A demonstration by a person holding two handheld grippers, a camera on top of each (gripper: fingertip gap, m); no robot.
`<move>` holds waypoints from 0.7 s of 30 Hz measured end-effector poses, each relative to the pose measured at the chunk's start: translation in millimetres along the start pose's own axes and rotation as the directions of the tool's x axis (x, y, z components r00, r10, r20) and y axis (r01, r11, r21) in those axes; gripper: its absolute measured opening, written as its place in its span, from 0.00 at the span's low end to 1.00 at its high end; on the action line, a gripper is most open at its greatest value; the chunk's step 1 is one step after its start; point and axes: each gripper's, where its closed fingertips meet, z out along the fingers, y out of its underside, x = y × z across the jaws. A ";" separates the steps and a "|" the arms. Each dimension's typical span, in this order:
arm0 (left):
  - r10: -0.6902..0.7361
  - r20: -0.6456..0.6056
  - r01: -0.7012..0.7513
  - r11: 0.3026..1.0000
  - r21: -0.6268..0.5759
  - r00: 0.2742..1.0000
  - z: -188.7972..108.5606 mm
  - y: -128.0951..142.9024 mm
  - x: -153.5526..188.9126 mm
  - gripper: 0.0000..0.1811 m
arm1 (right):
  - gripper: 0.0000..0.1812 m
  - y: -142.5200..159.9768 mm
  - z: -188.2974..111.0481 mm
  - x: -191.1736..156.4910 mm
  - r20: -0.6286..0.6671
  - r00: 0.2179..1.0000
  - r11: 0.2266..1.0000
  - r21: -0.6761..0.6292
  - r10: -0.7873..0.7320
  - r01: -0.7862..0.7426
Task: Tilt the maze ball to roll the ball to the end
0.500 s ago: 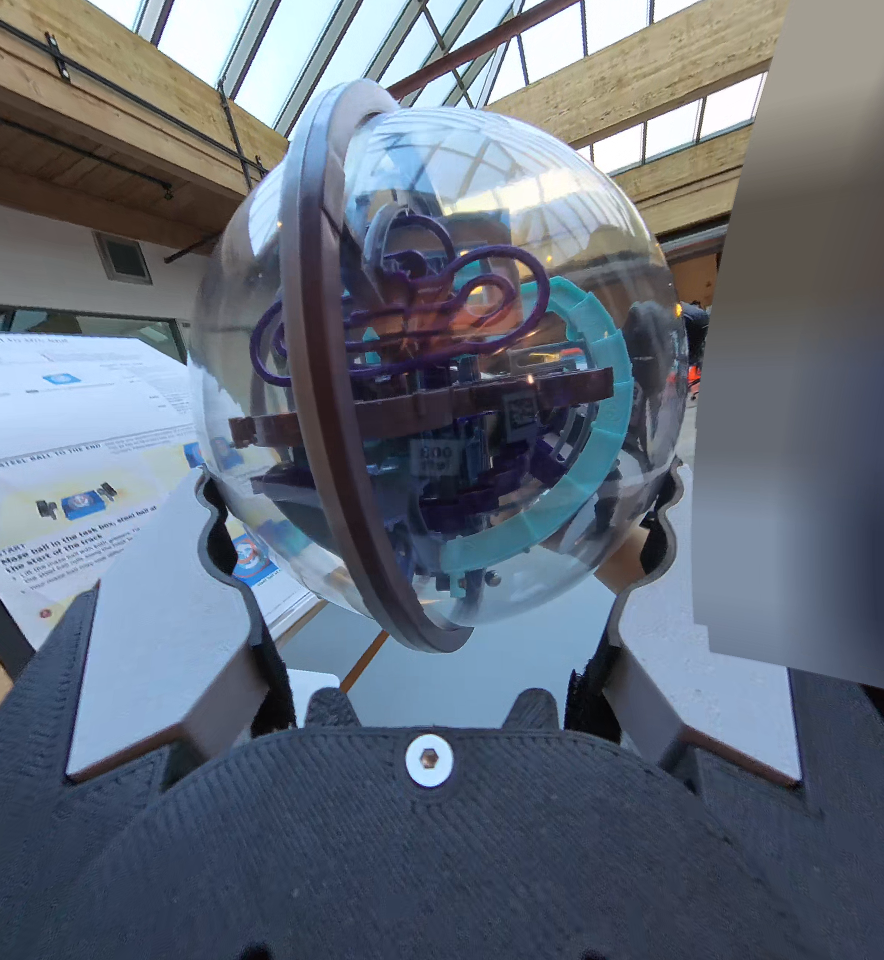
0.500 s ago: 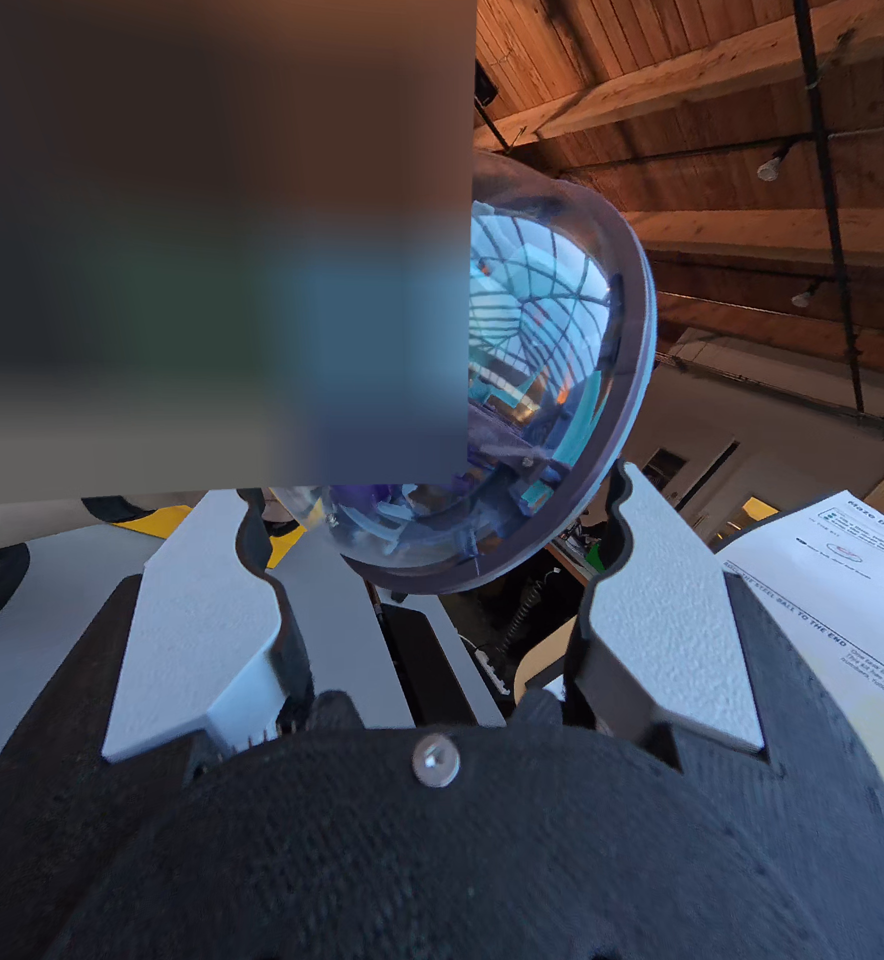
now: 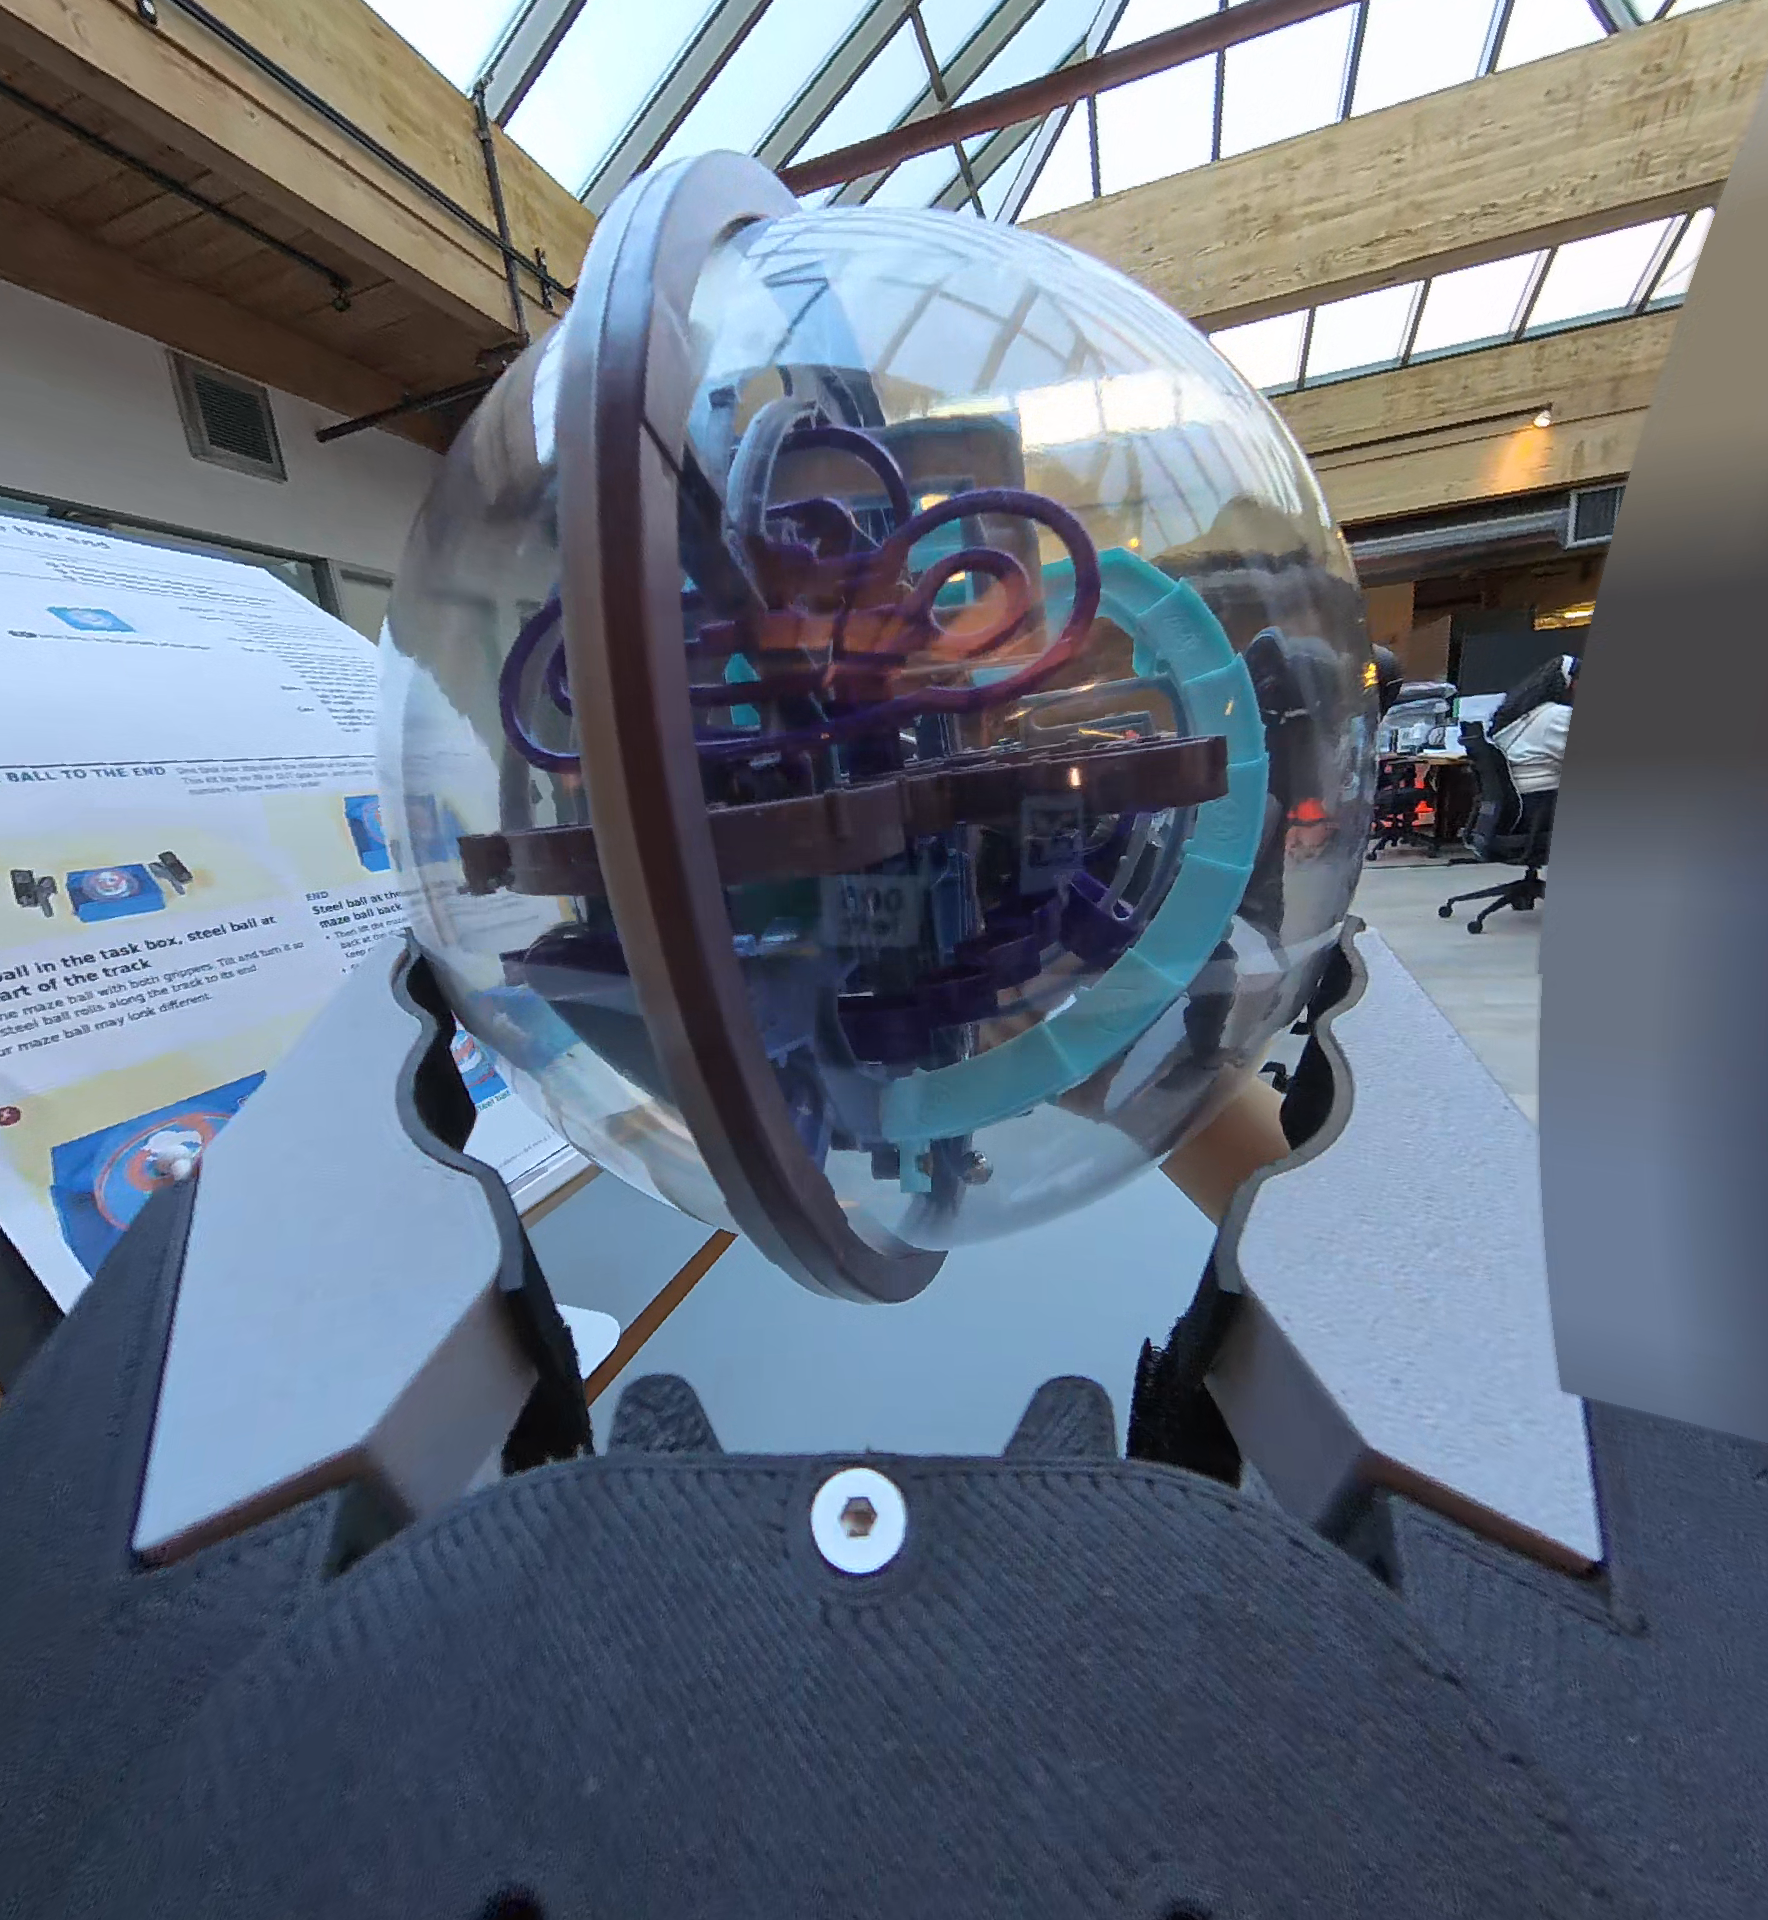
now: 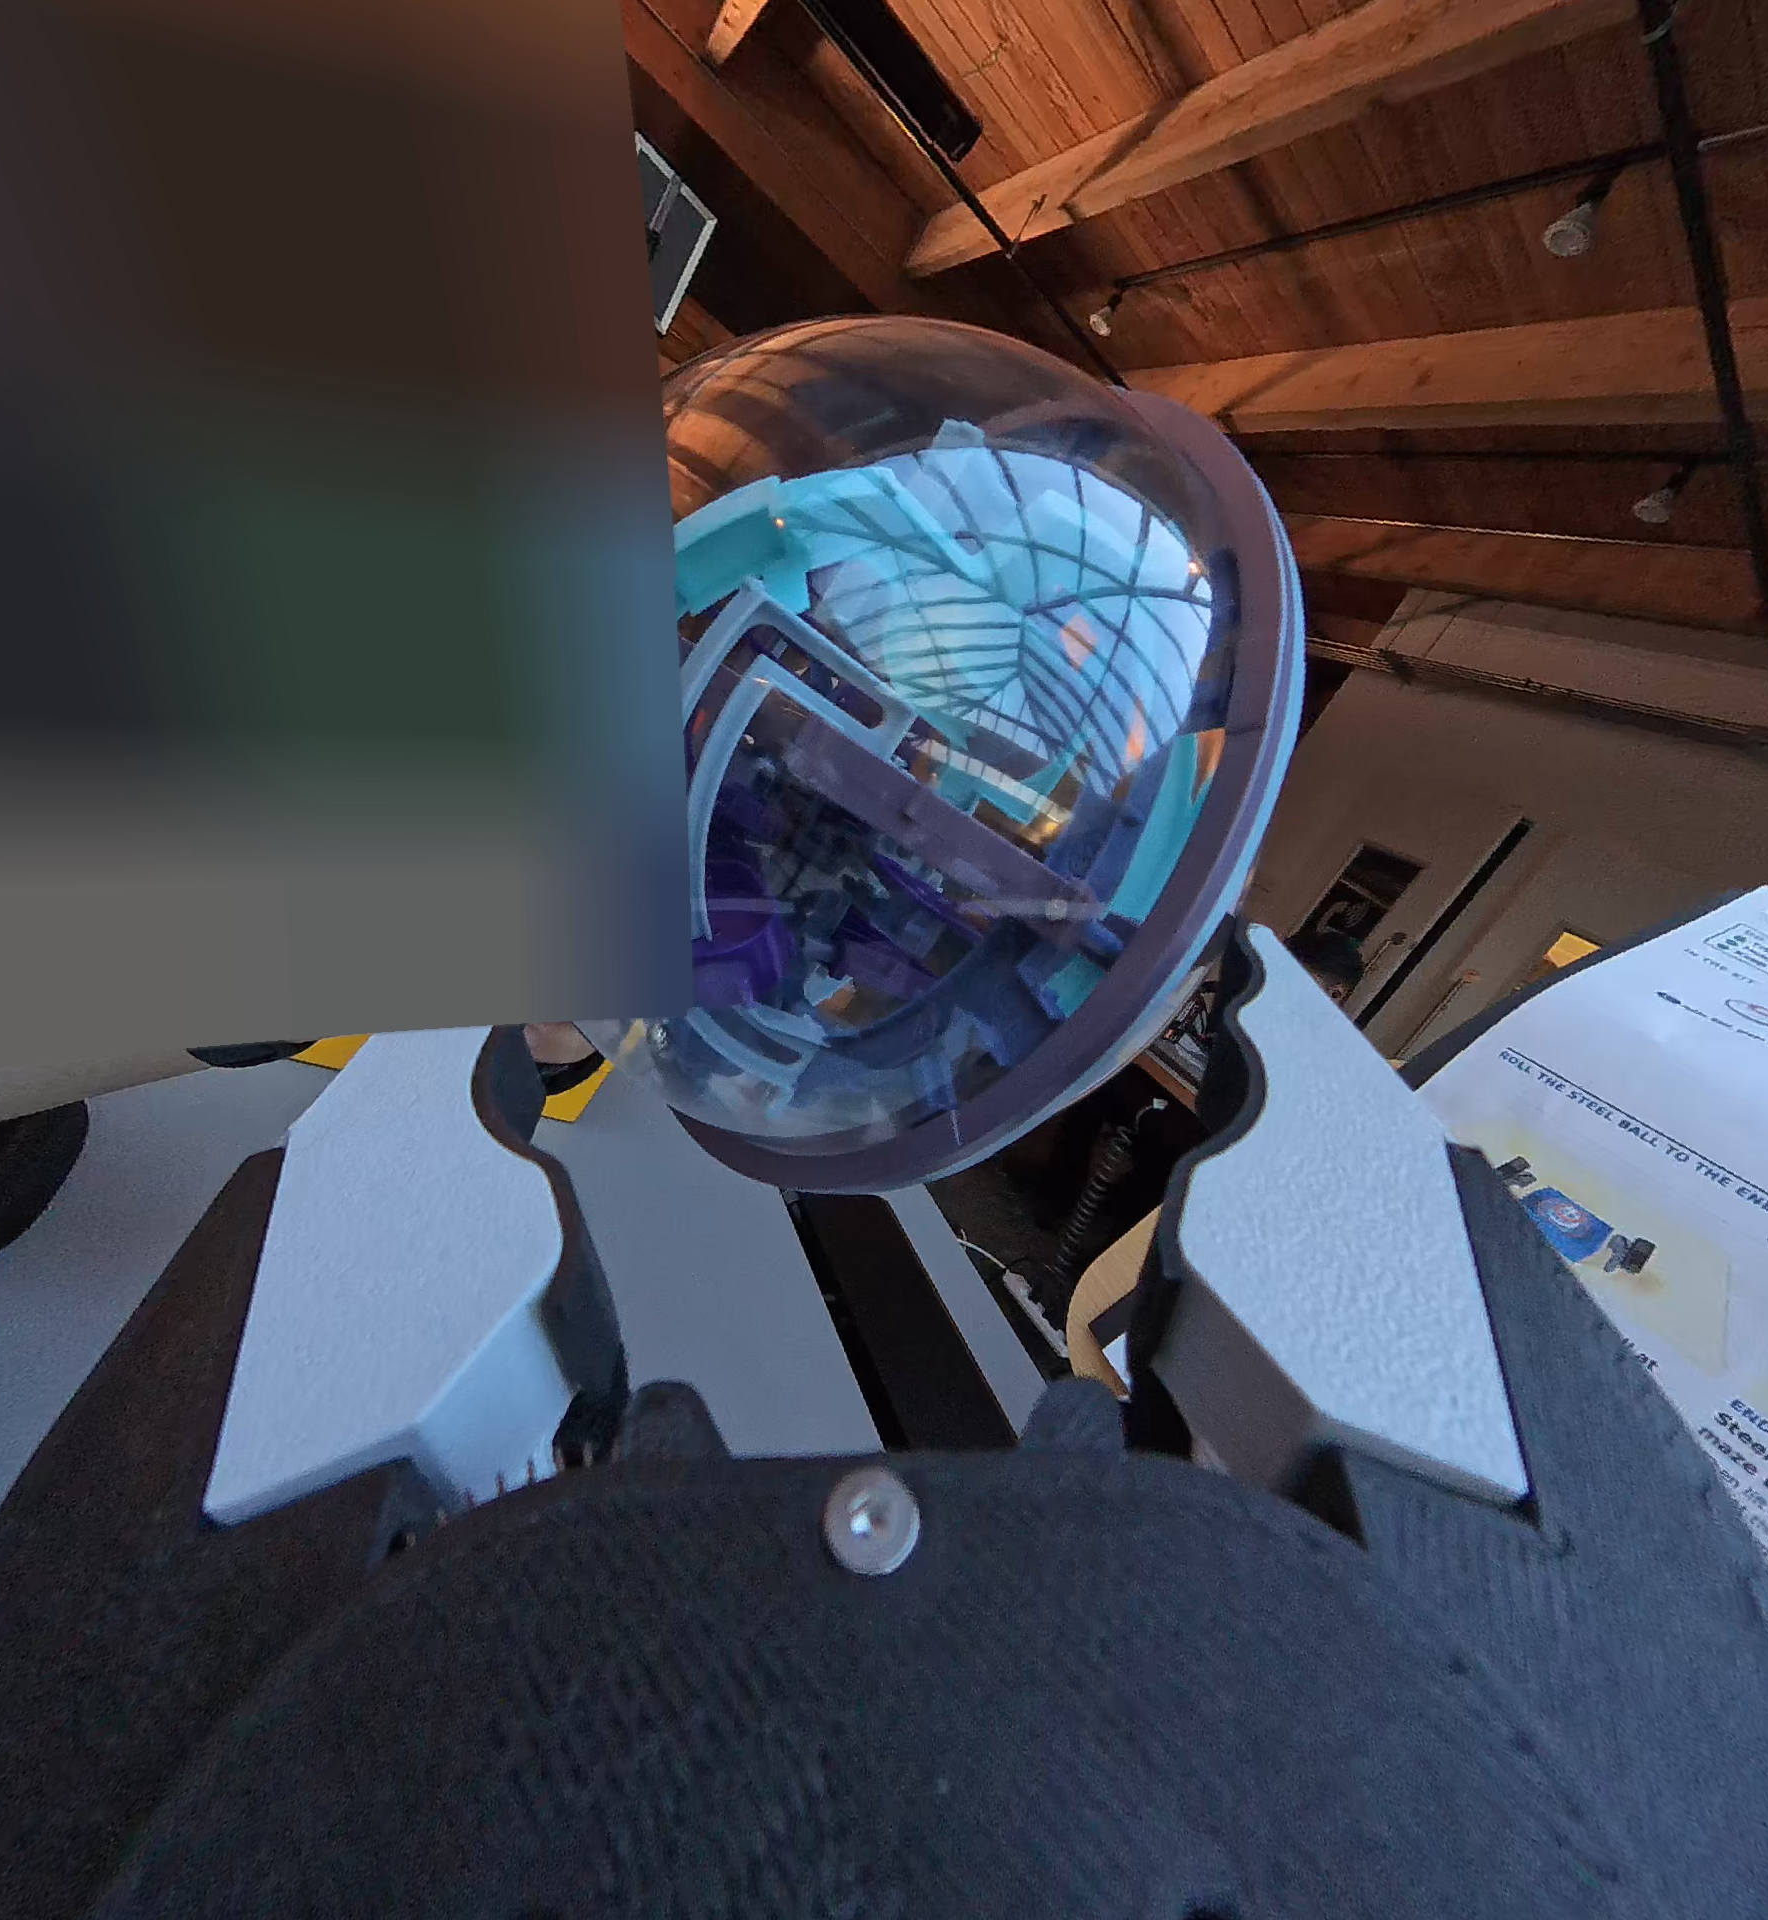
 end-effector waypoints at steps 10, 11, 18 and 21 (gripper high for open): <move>-0.074 0.012 0.074 0.997 -0.013 0.997 3.0 9.6 -8.1 0.87 | 0.72 9.0 -0.6 6.0 0.004 0.999 0.999 -0.009 0.047 -0.047; -0.077 0.013 0.078 0.997 -0.014 0.997 3.2 10.4 -8.7 0.87 | 0.72 9.9 -0.5 6.4 0.005 0.999 0.999 -0.010 0.051 -0.051; -0.076 0.040 0.077 0.997 -0.031 0.996 2.7 14.9 -14.7 0.87 | 0.72 18.9 1.0 8.5 0.009 0.996 0.996 -0.018 0.086 -0.085; -0.090 0.044 0.091 0.995 -0.035 0.995 2.9 17.7 -17.0 0.87 | 0.72 22.0 1.2 9.6 0.009 0.995 0.995 -0.023 0.096 -0.096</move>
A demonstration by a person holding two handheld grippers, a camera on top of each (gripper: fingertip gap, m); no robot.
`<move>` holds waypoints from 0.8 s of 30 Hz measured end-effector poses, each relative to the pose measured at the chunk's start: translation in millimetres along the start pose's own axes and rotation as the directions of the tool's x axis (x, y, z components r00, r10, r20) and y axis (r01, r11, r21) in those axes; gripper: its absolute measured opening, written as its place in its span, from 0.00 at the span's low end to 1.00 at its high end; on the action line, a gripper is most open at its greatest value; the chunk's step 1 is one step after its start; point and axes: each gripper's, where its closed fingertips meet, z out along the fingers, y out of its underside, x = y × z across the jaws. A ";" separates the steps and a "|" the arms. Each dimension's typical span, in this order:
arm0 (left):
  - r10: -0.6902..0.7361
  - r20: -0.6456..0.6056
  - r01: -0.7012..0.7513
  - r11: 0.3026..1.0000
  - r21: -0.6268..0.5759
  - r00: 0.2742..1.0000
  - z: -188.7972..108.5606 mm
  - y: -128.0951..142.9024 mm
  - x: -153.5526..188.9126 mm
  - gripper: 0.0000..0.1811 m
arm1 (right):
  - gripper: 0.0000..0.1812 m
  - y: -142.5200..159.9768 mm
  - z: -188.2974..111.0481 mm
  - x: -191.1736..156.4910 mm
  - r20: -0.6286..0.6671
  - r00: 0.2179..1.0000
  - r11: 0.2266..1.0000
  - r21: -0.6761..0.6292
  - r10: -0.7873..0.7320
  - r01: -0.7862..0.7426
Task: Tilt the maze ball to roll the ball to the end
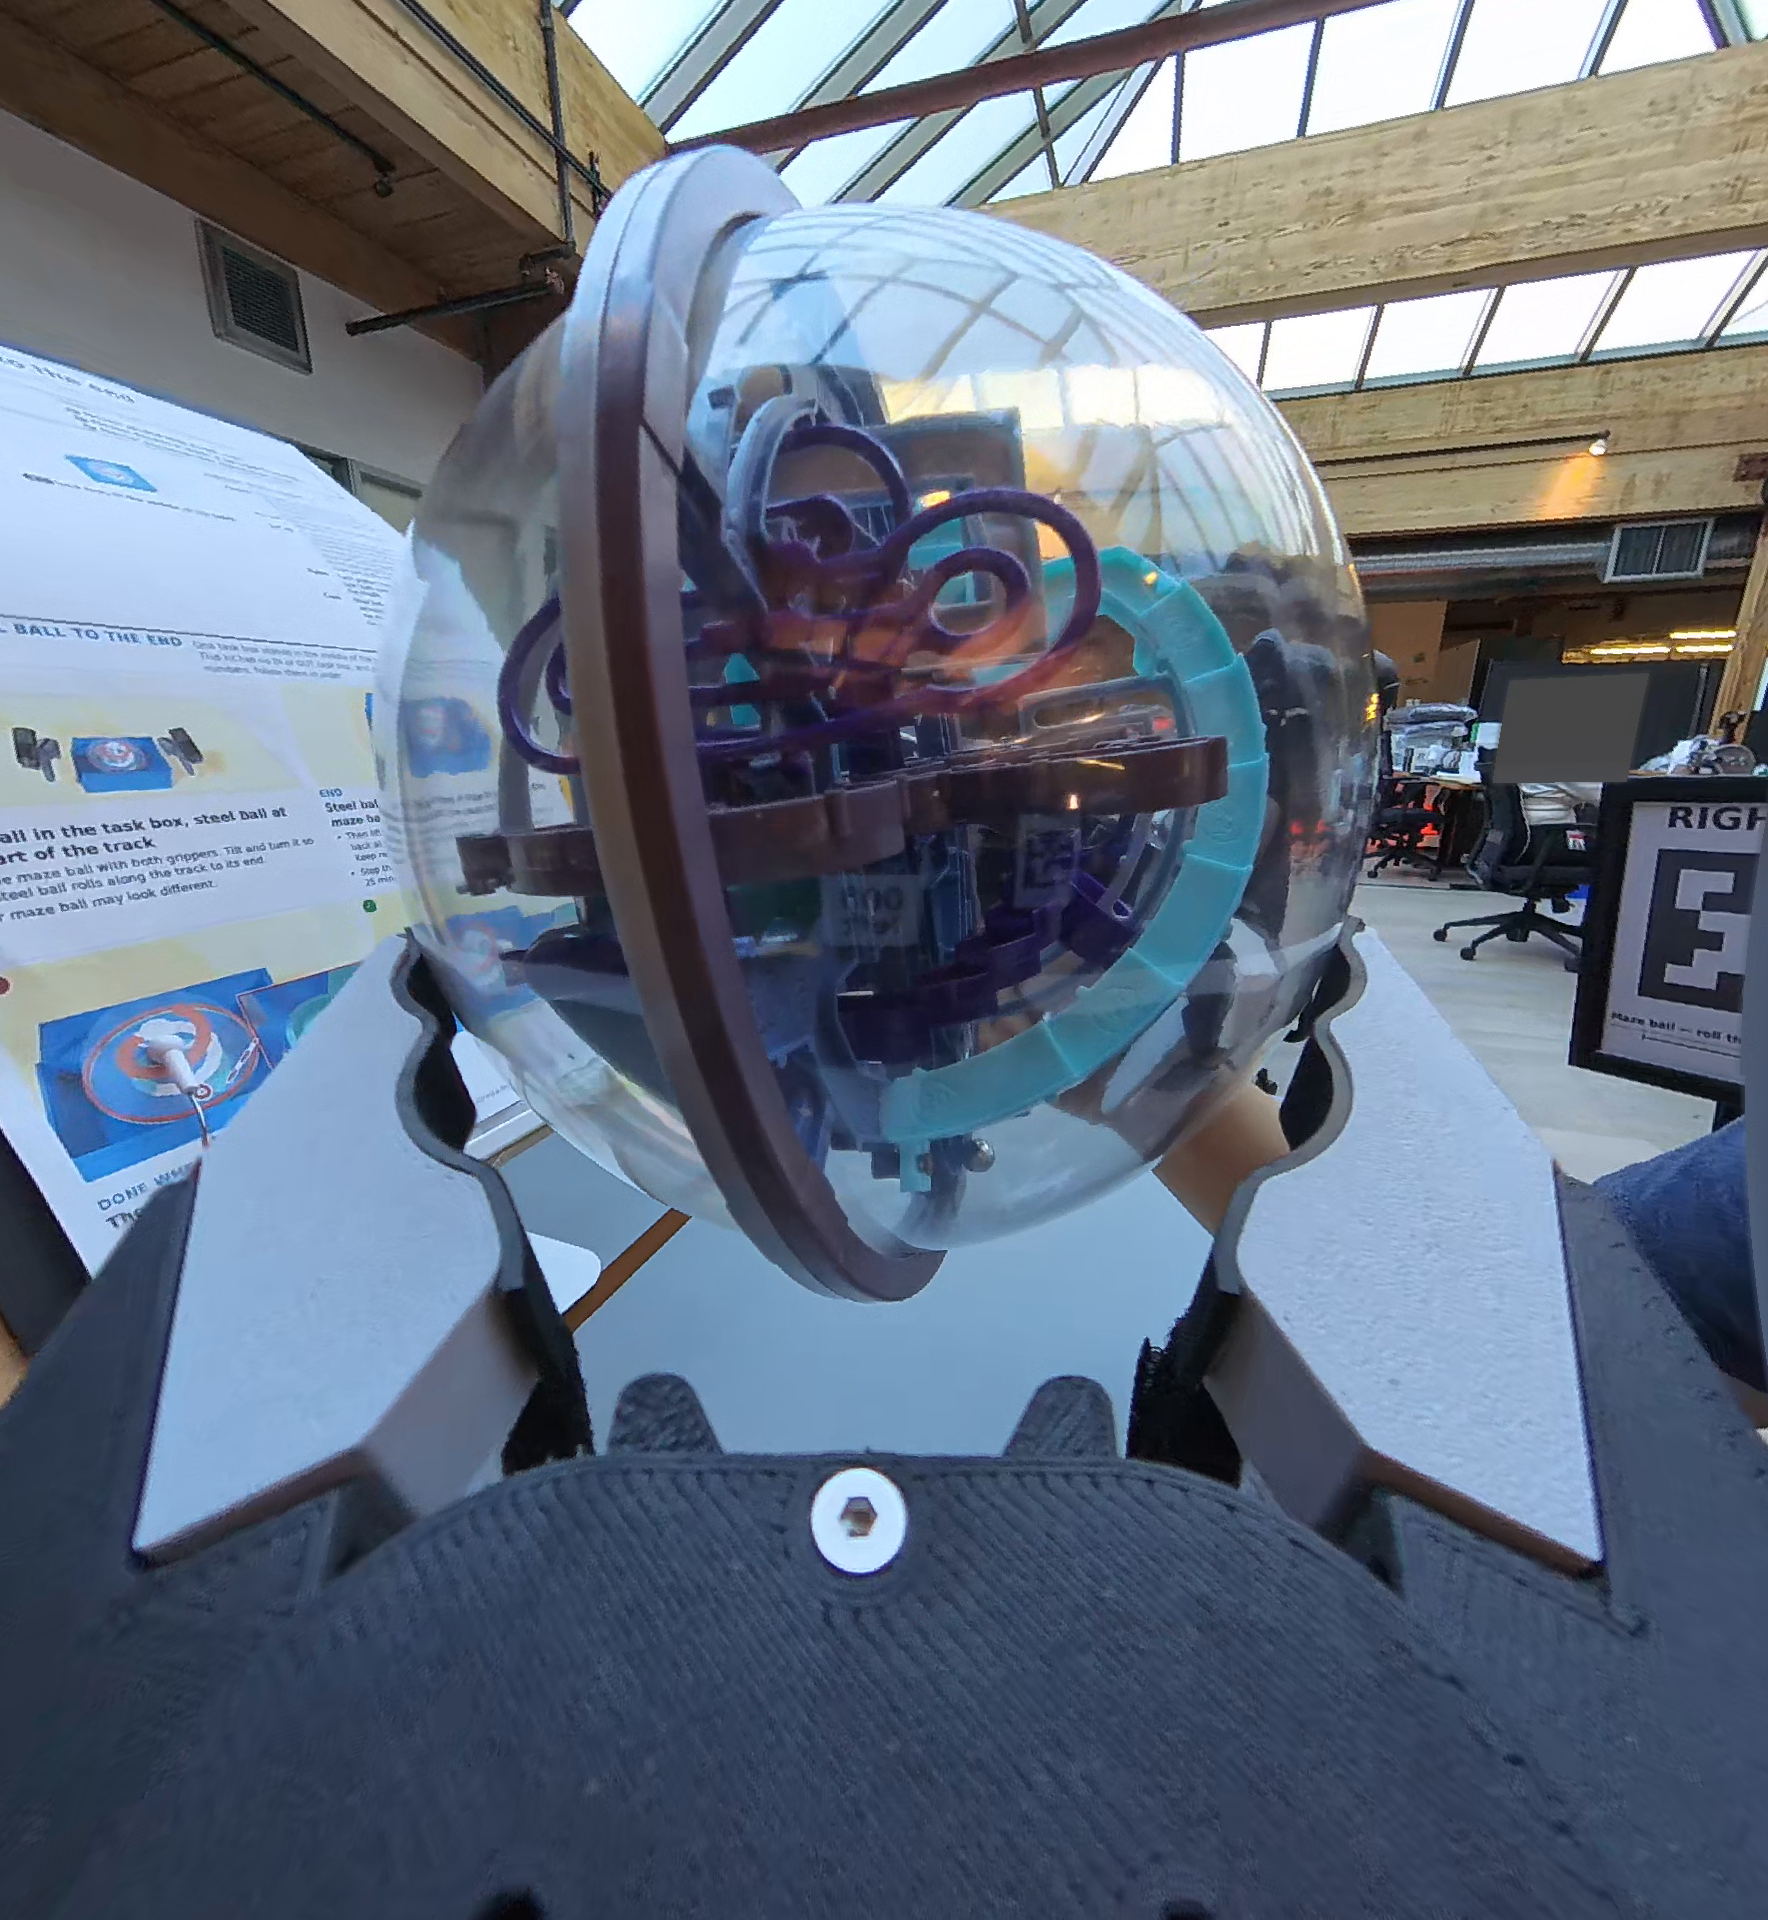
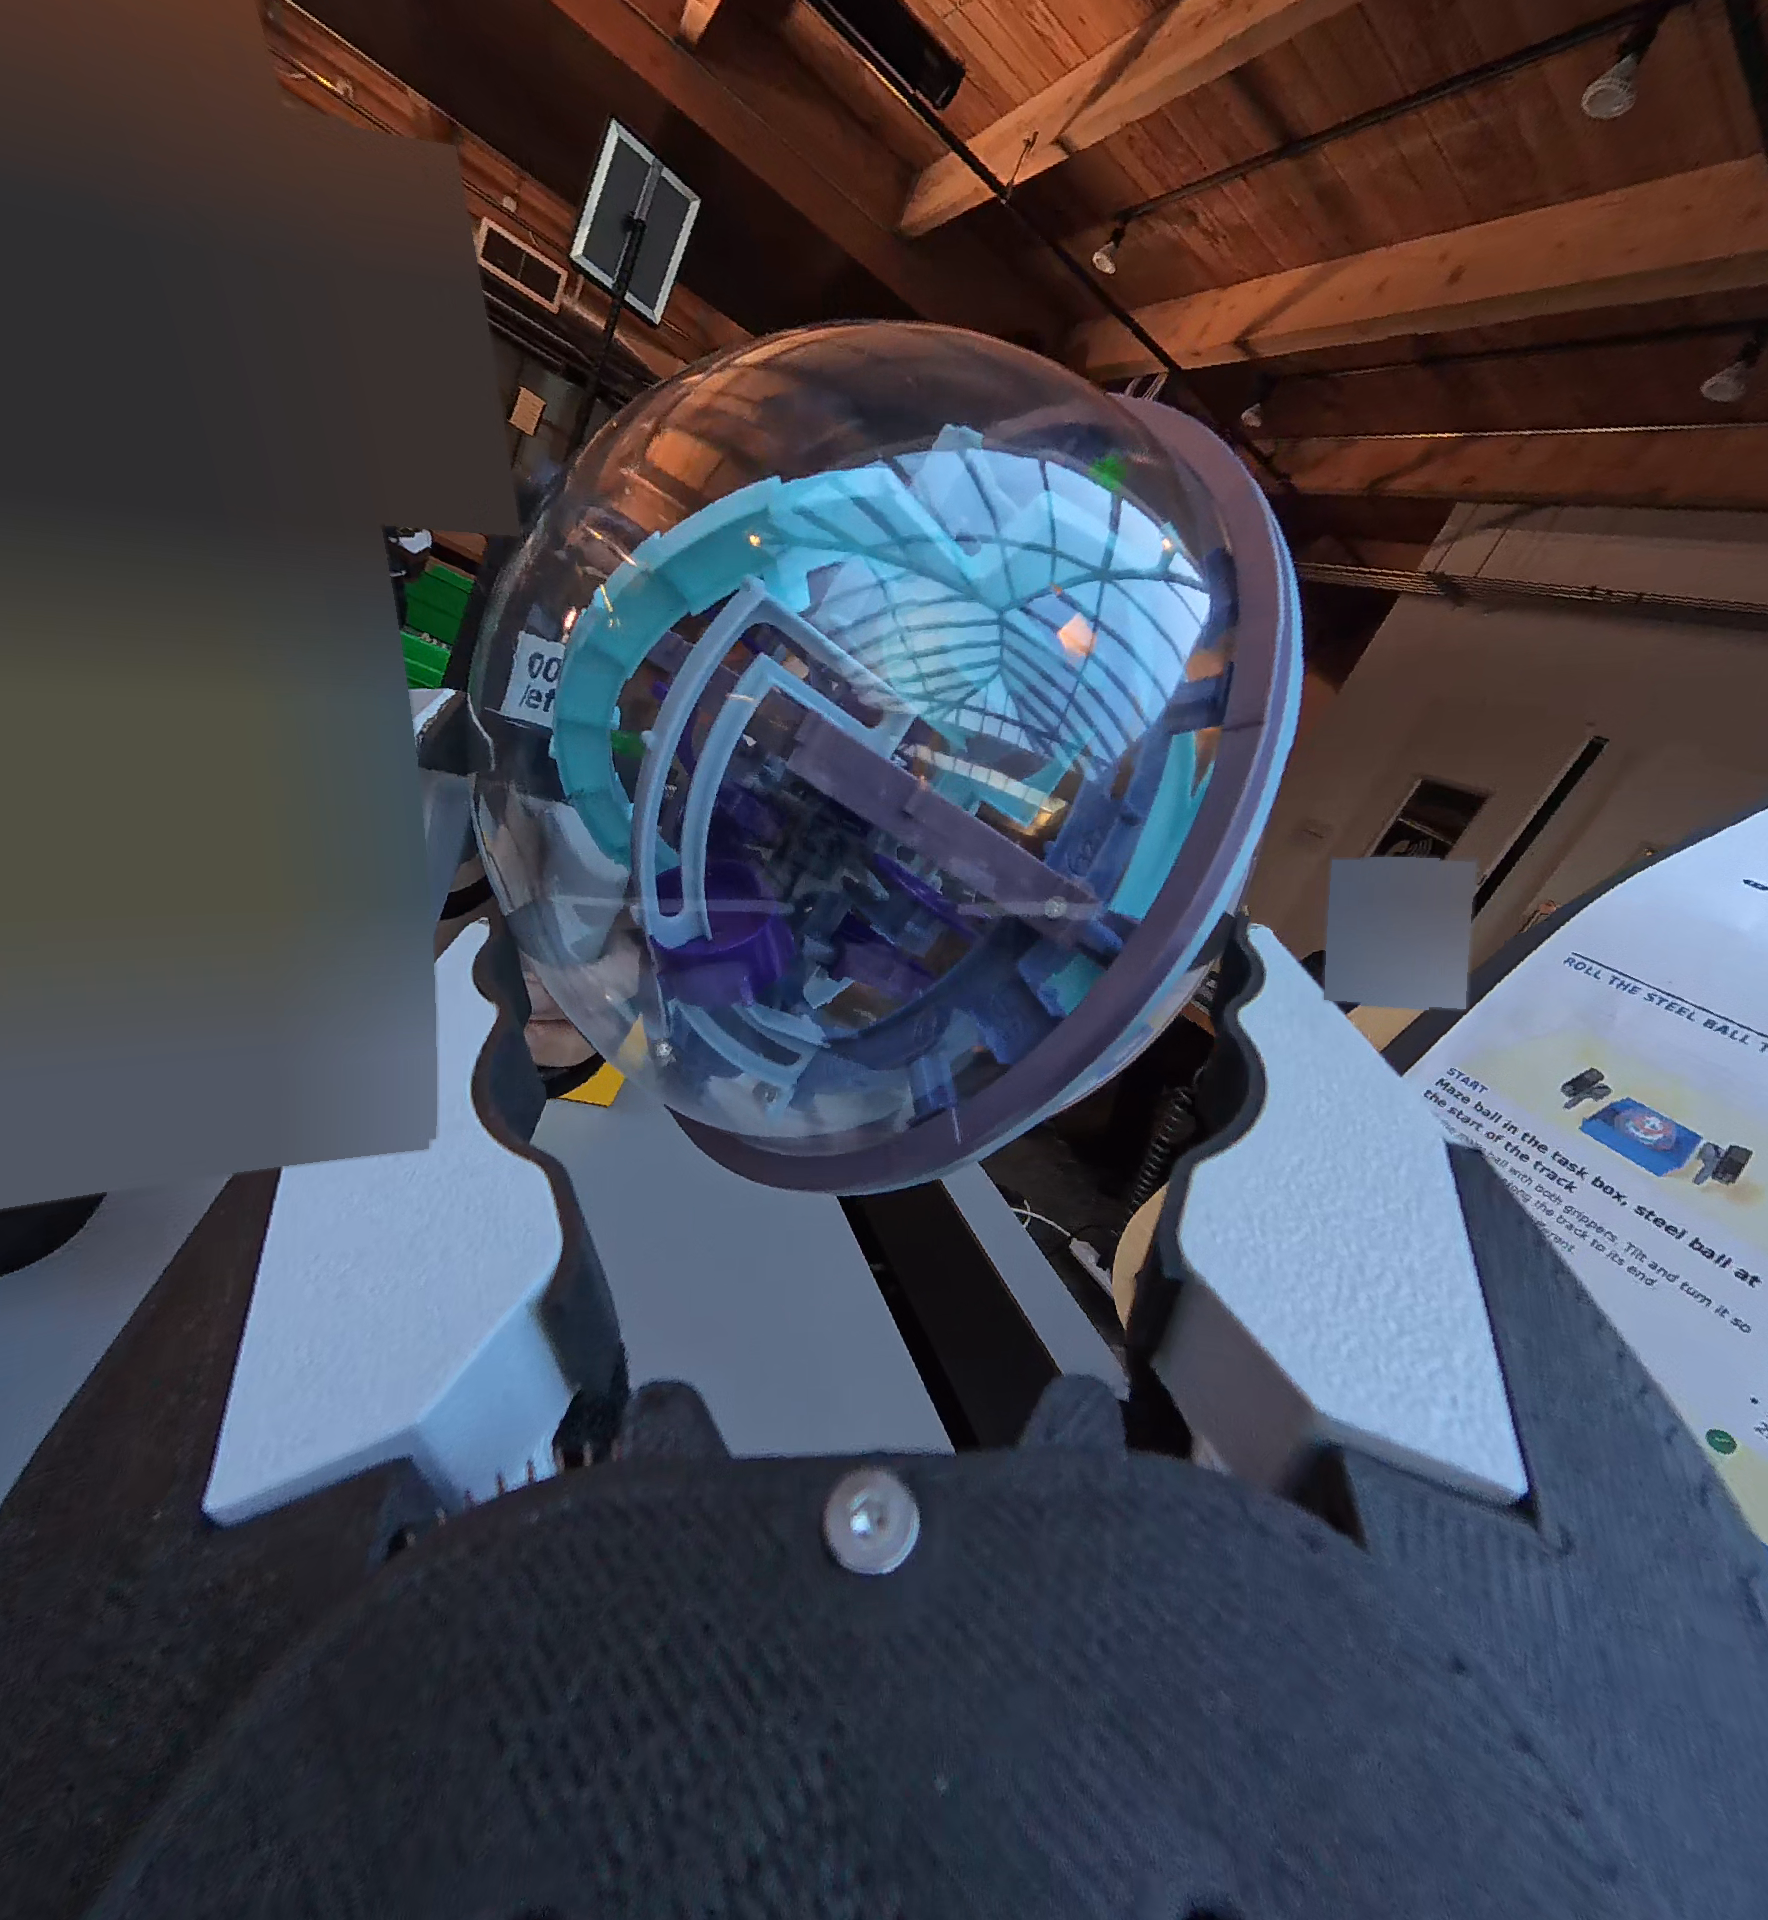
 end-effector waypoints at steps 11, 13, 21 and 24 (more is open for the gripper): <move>-0.050 0.014 0.051 0.999 -0.018 0.999 0.6 11.2 -10.8 0.87 | 0.72 13.4 1.4 5.1 0.000 0.999 0.999 -0.017 0.043 -0.043; -0.060 0.015 0.060 0.998 -0.019 0.998 0.9 13.0 -12.4 0.87 | 0.72 15.5 1.6 6.0 0.000 0.999 0.999 -0.020 0.050 -0.050; -0.083 0.023 0.084 0.996 -0.027 0.996 0.7 19.8 -18.6 0.87 | 0.72 24.2 2.5 8.1 0.001 0.997 0.997 -0.034 0.072 -0.071; -0.095 0.025 0.095 0.995 -0.031 0.995 0.6 22.8 -20.9 0.87 | 0.72 27.5 2.8 9.0 0.000 0.997 0.996 -0.038 0.079 -0.079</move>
